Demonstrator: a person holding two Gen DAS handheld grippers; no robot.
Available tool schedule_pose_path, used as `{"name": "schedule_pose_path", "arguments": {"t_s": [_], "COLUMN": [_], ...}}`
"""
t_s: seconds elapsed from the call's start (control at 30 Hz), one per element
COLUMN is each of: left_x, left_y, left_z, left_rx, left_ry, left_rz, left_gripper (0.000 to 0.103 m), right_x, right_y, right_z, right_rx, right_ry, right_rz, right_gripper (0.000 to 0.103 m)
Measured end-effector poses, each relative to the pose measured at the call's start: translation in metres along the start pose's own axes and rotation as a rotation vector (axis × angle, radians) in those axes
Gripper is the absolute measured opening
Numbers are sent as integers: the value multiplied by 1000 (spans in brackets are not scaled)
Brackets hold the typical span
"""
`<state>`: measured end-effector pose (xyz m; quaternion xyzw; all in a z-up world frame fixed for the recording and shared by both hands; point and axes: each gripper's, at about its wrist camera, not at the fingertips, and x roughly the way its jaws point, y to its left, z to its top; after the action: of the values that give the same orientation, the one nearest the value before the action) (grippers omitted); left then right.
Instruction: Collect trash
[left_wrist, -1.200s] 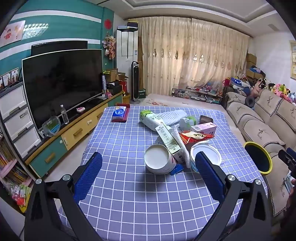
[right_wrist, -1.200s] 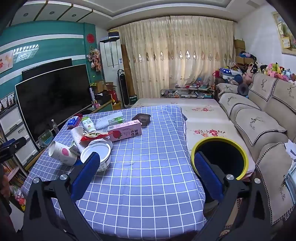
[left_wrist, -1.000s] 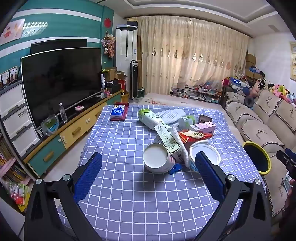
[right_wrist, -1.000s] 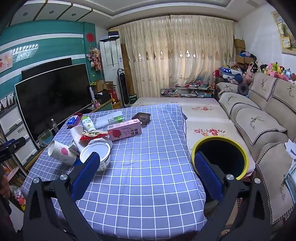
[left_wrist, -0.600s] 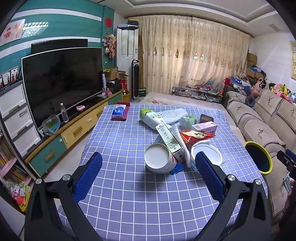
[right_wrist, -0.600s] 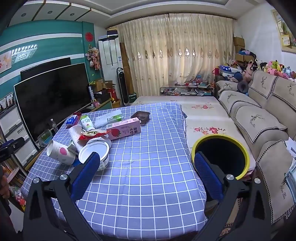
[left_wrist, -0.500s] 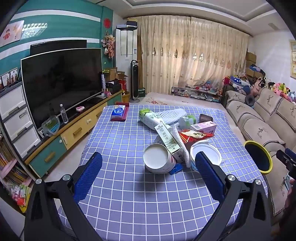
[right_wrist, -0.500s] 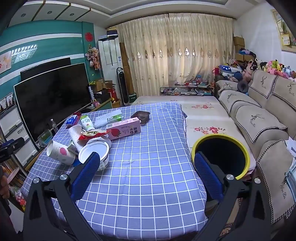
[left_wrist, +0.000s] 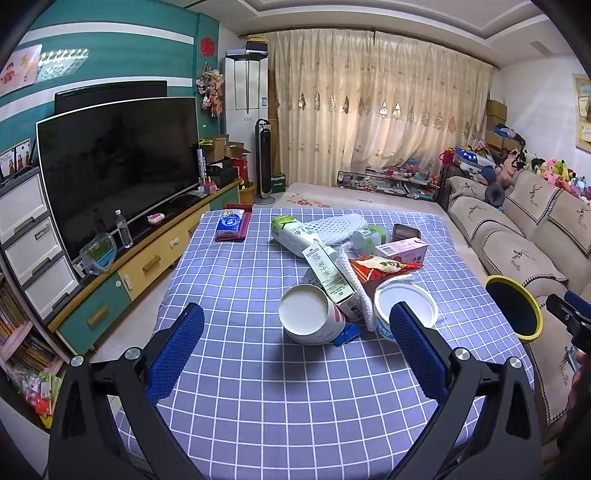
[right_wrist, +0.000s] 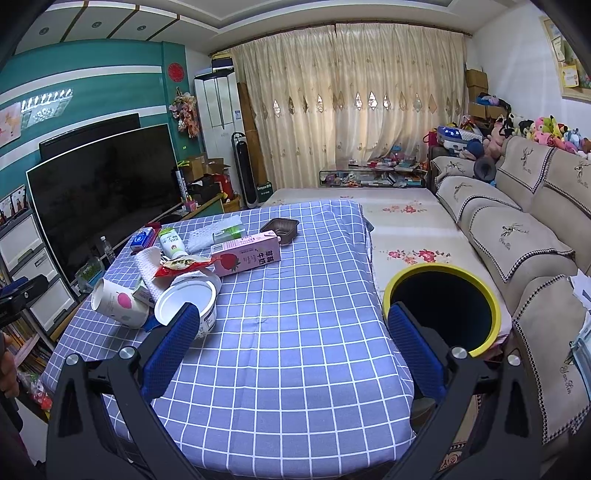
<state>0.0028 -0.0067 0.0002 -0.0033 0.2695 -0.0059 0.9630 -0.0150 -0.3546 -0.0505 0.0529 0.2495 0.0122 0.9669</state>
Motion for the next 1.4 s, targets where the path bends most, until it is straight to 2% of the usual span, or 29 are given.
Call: {"name": "schedule_pose_path", "arguments": {"t_s": [1.4], "left_x": [7], "left_y": [-10], "left_z": [-3], "left_rx": [20], "left_ry": [16], "left_rz": [-21], "left_gripper": [99], "right_x": [1], "right_y": [-5], "right_z": [1], "right_rx": [14], "right_ry": [14], "right_rz": [0], "right_gripper": [97]}}
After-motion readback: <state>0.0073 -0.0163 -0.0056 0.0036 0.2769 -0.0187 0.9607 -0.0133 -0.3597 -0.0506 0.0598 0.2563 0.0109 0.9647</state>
